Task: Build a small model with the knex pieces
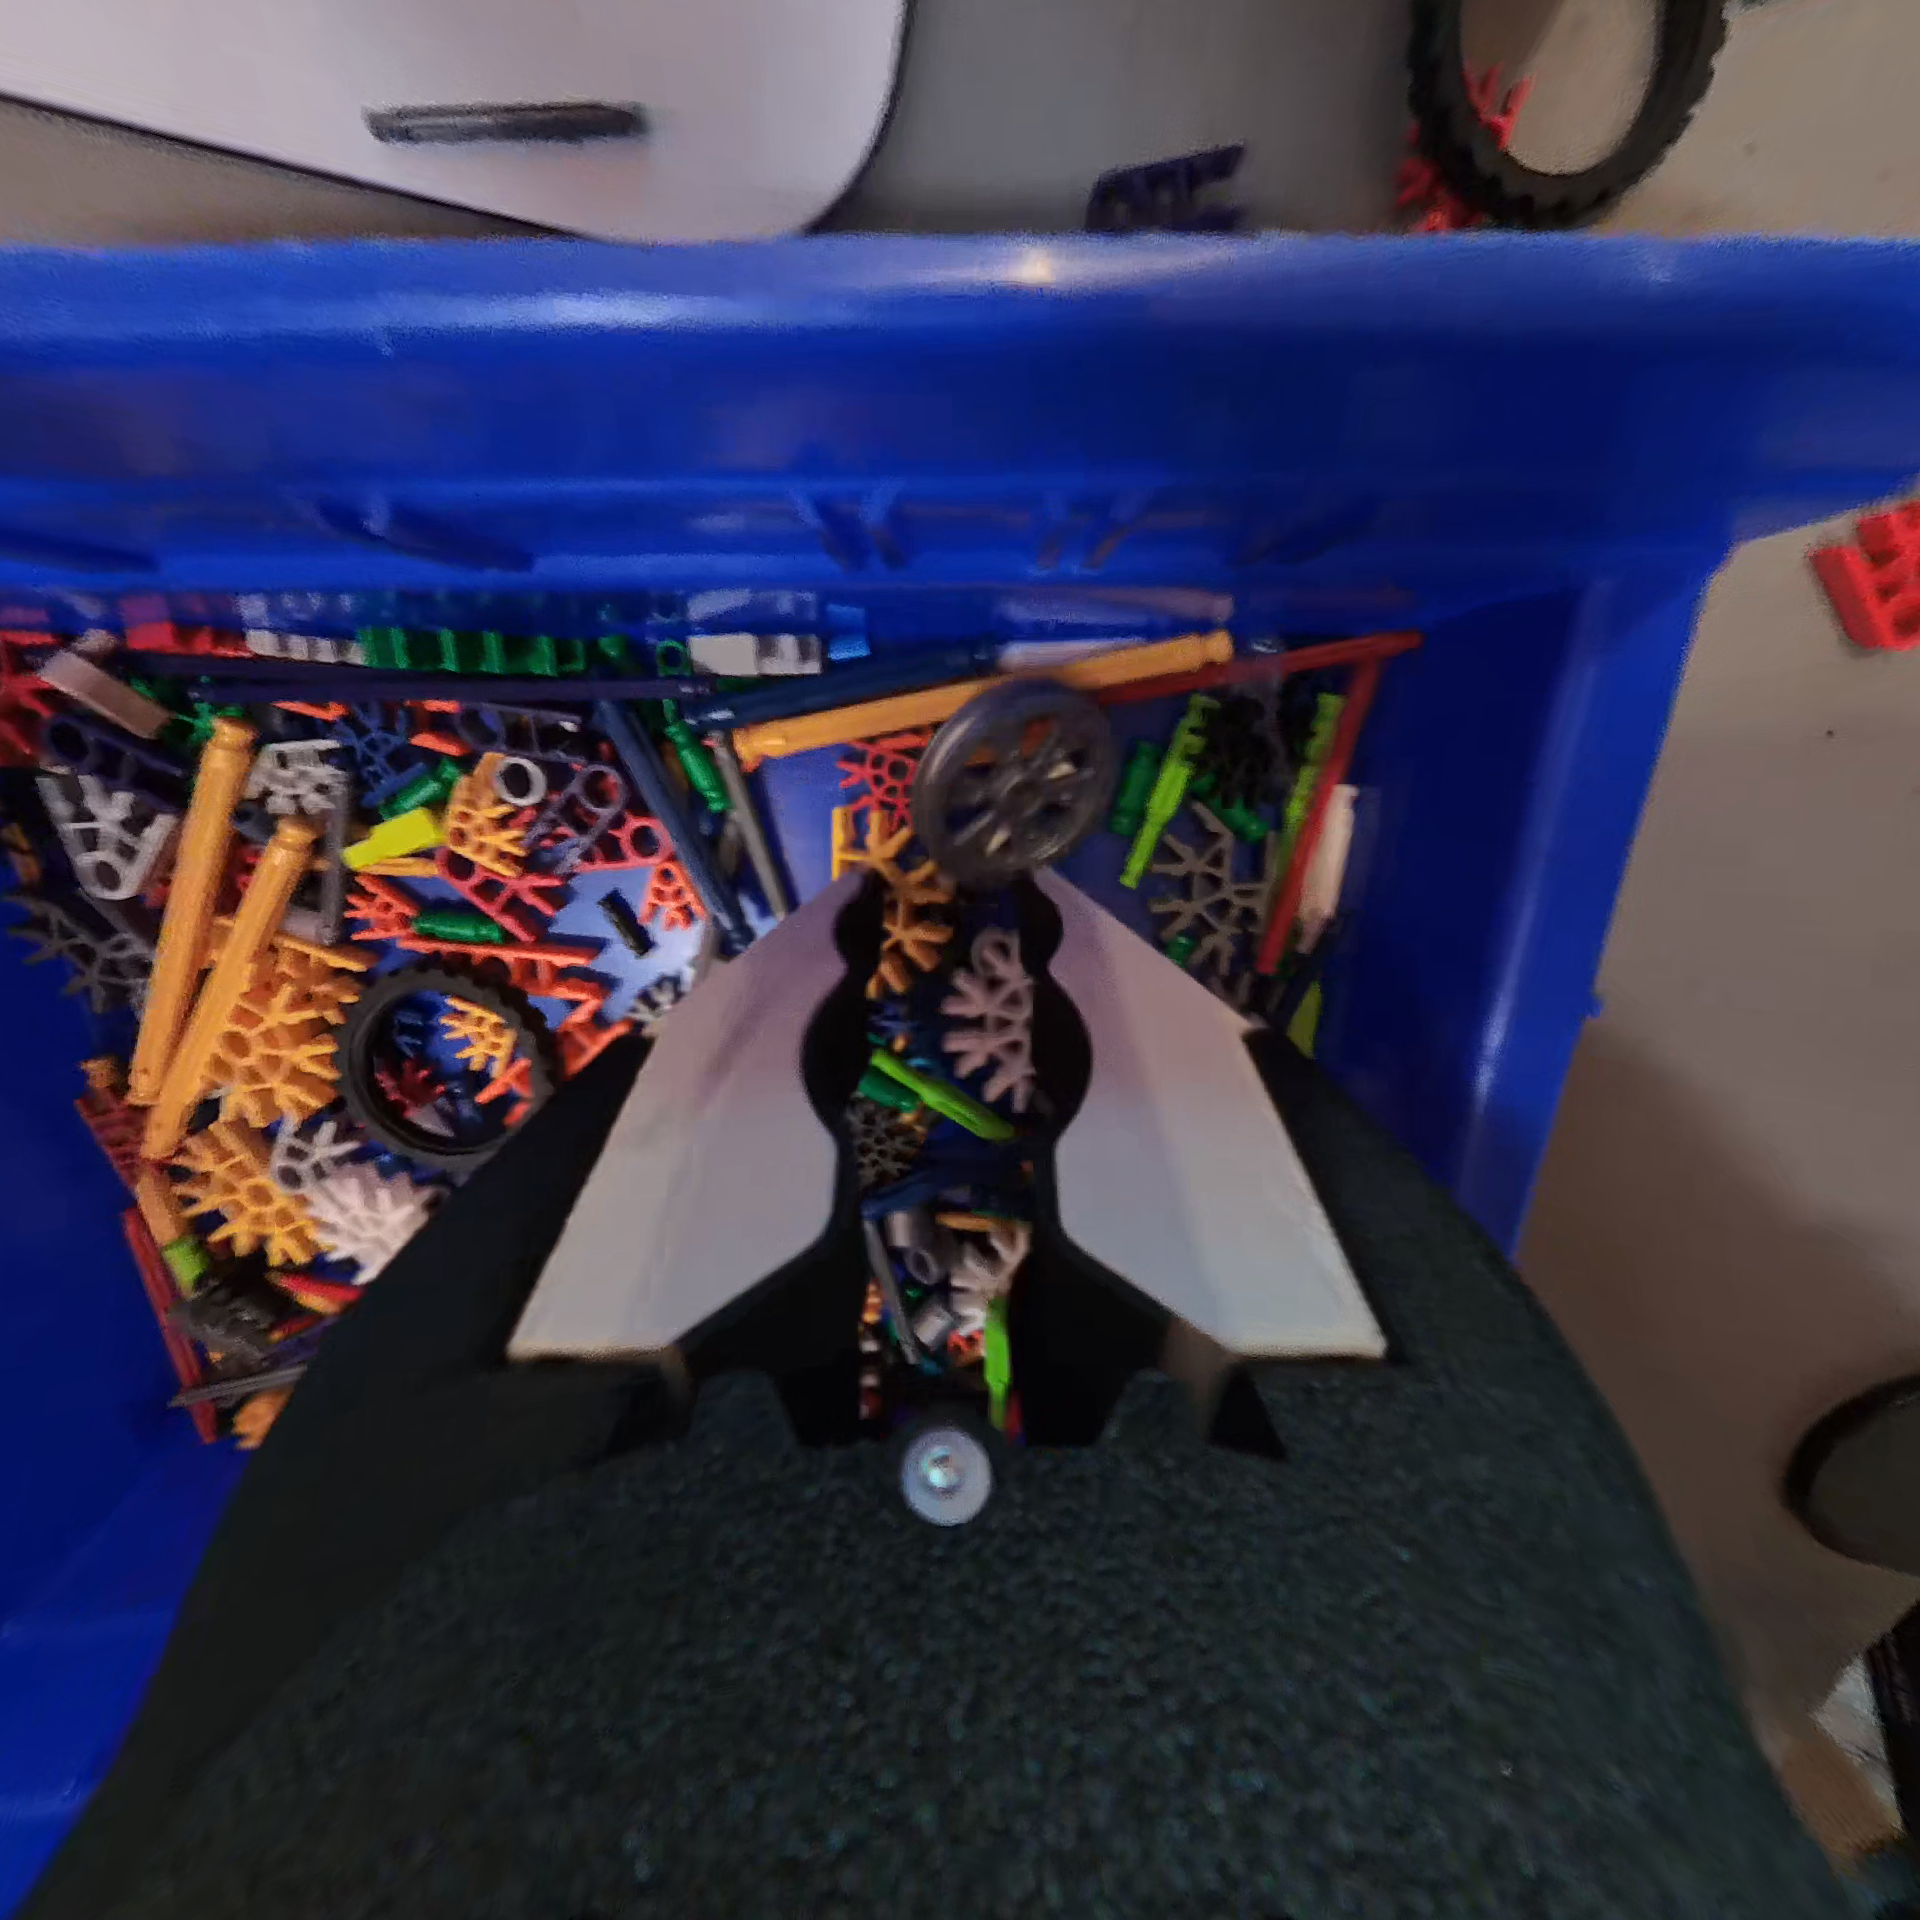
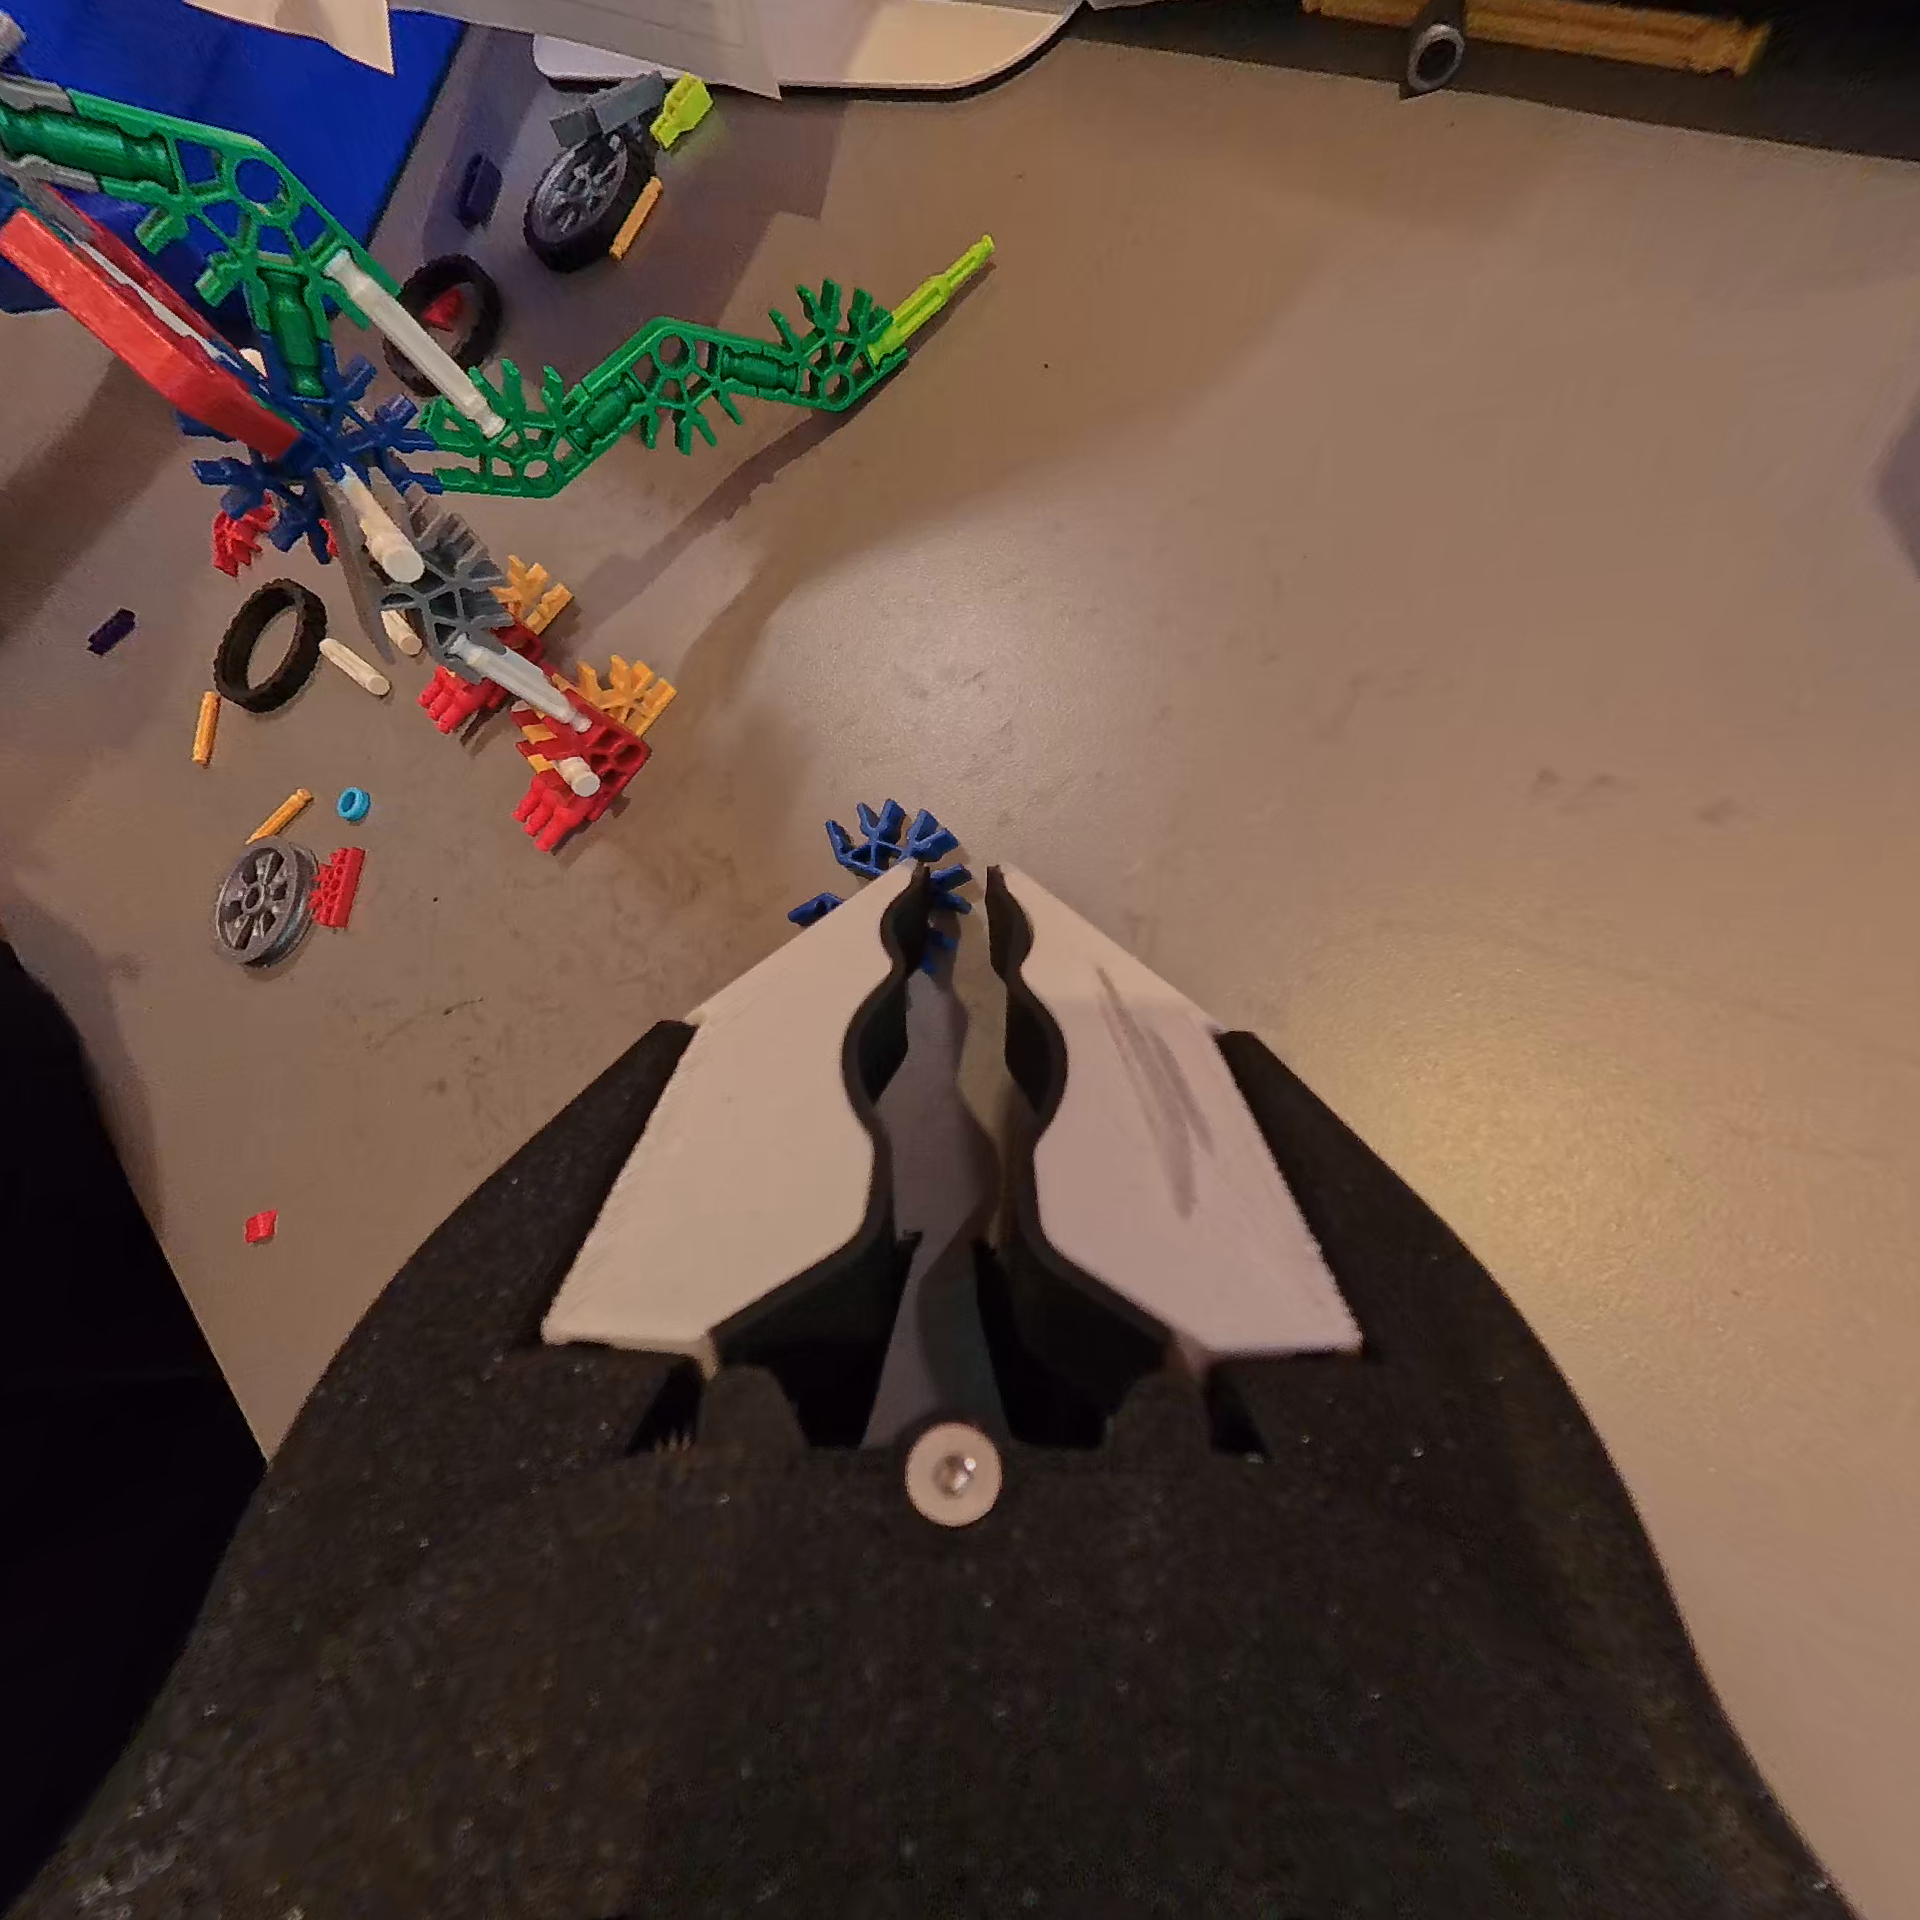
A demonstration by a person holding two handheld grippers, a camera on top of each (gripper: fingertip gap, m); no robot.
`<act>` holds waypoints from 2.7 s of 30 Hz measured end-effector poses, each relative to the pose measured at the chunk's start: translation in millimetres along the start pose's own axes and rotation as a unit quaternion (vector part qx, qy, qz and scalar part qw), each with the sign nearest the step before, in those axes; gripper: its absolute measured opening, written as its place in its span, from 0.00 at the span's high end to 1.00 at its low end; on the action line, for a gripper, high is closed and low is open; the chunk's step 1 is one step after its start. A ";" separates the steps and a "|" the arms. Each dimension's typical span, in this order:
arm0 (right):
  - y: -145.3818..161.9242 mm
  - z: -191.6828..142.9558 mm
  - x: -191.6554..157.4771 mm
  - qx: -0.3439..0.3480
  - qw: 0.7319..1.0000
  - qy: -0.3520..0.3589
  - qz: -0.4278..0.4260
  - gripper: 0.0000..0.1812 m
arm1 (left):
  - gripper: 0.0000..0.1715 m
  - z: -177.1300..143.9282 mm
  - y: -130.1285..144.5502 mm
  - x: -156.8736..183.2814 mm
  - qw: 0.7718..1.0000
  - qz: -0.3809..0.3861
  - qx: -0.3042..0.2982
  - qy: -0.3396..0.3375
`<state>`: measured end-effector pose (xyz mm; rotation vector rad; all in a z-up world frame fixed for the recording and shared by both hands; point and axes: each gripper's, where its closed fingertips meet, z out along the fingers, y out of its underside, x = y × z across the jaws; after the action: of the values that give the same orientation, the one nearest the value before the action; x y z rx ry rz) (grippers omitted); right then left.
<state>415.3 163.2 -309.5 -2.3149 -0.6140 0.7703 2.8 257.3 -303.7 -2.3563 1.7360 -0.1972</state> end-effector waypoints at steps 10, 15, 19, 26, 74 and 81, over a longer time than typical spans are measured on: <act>0.0 0.0 0.0 0.000 1.000 -0.001 0.001 0.94 | 0.80 -25.3 16.7 -8.5 0.999 -0.033 0.013 -0.002; 0.1 -0.1 0.0 0.000 1.000 0.000 0.000 0.94 | 0.69 -46.1 19.5 -36.5 0.996 -0.063 0.040 -0.042; 0.1 -0.2 -0.1 0.000 1.000 0.001 -0.002 0.94 | 0.65 -44.6 10.0 -32.9 0.996 -0.049 0.062 -0.035; 0.2 -0.2 -0.3 0.001 1.000 0.004 -0.006 0.94 | 0.63 -17.7 -24.2 -37.3 0.992 -0.059 0.101 -0.053; -0.2 -1.2 -5.2 0.009 0.999 0.007 -0.033 0.93 | 1.00 5.1 -40.7 -81.9 0.980 -0.102 0.157 -0.060; -1.1 -2.2 -5.4 0.013 0.999 0.006 -0.033 0.93 | 1.00 4.8 -27.0 -83.1 0.983 -0.114 0.122 -0.071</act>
<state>412.6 160.0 -305.4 -2.2621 -0.6673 0.7285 4.2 344.7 -300.5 -2.3190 1.2977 -0.2544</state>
